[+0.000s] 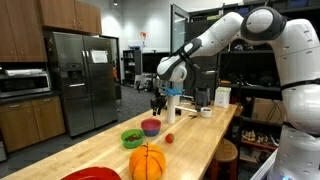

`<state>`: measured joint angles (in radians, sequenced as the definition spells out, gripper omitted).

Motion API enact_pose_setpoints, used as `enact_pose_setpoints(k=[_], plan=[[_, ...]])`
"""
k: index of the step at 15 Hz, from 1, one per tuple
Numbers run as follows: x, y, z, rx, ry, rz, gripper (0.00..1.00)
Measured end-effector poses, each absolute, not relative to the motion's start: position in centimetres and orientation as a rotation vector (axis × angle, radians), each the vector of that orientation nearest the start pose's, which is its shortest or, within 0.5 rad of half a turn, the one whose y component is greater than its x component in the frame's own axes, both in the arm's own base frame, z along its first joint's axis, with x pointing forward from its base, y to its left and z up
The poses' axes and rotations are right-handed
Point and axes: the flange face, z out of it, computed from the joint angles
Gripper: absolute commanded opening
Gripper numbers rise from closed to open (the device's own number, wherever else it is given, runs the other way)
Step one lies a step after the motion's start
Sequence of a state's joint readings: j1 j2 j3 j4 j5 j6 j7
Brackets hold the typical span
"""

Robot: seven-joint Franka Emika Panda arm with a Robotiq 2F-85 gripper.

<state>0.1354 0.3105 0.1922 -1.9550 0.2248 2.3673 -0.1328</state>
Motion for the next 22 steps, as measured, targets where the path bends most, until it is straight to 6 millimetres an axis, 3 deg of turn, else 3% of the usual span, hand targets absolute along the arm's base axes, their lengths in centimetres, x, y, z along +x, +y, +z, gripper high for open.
enact_pose_setpoints(k=[4,13,22], plan=[[58.9,21.2,34.0,-2.86,-0.471,-0.141,1.0],[57.8,27.2,35.0,-2.8,-0.828,-0.191,1.0],[59.3,31.8,33.6,-2.595,-1.355,-0.251,1.0]])
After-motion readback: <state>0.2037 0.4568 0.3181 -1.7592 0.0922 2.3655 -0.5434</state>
